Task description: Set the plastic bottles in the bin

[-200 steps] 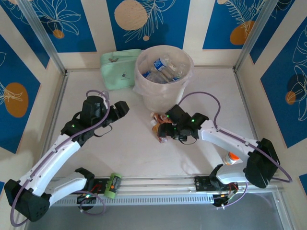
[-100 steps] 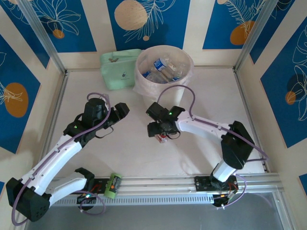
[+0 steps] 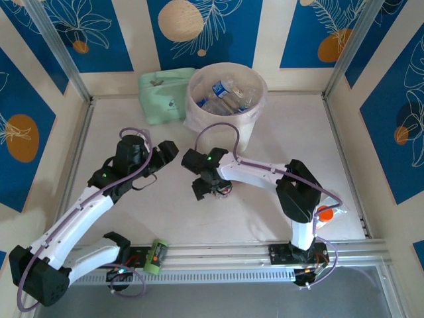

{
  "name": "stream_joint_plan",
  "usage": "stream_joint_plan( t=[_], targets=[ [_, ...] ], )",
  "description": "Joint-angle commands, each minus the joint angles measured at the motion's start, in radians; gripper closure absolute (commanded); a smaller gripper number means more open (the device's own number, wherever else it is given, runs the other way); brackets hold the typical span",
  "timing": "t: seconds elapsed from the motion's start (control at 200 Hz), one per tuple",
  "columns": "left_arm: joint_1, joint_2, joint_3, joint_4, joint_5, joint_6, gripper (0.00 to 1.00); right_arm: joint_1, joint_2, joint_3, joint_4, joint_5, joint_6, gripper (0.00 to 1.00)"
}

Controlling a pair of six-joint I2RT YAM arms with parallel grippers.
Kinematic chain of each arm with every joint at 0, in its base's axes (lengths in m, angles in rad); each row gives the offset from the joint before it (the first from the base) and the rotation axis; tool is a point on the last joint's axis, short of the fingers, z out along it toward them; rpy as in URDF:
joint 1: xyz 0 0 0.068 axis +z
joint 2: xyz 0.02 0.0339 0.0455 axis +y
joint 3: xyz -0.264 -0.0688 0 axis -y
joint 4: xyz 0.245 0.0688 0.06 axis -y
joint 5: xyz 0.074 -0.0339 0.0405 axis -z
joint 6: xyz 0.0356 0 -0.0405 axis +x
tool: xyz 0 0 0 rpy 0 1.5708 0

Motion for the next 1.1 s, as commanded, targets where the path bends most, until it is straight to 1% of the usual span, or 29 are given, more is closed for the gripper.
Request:
stream_joint_plan(
  t=[0.0, 0.13, 0.26, 0.365, 0.52, 0.61, 0.805, 0.93, 1.095],
  targets=[
    [0.018, 0.006, -0.017, 0.021, 0.022, -0.011, 0.23, 0.007, 0.009, 0.038, -0.076, 0.035, 0.016, 0.18],
    [0.023, 0.008, -0.025, 0.03, 0.028, -0.011, 0.23, -0.017, 0.061, 0.082, -0.148, 0.092, 0.091, 0.18],
    [0.028, 0.004, -0.03, 0.03, 0.031, -0.011, 0.23, -0.035, 0.11, 0.113, -0.195, 0.119, 0.136, 0.17],
    [0.033, -0.004, -0.036, 0.027, 0.033, -0.011, 0.23, -0.071, 0.125, 0.099, -0.191, 0.09, 0.147, 0.17],
    [0.039, -0.012, -0.053, 0.029, 0.033, -0.013, 0.23, -0.115, 0.124, 0.055, -0.126, -0.005, 0.107, 0.19],
    [0.042, -0.014, -0.061, 0.037, 0.036, -0.017, 0.23, -0.118, 0.135, 0.055, -0.109, -0.041, 0.081, 0.23],
    [0.044, -0.015, -0.065, 0.044, 0.037, -0.021, 0.23, -0.112, 0.17, 0.08, -0.124, -0.054, 0.067, 0.23],
    [0.046, -0.018, -0.067, 0.042, 0.04, -0.021, 0.23, -0.108, 0.191, 0.098, -0.14, -0.054, 0.062, 0.29],
    [0.05, -0.026, -0.067, 0.042, 0.04, -0.021, 0.23, -0.096, 0.191, 0.115, -0.156, -0.028, 0.067, 0.42]
  ],
)
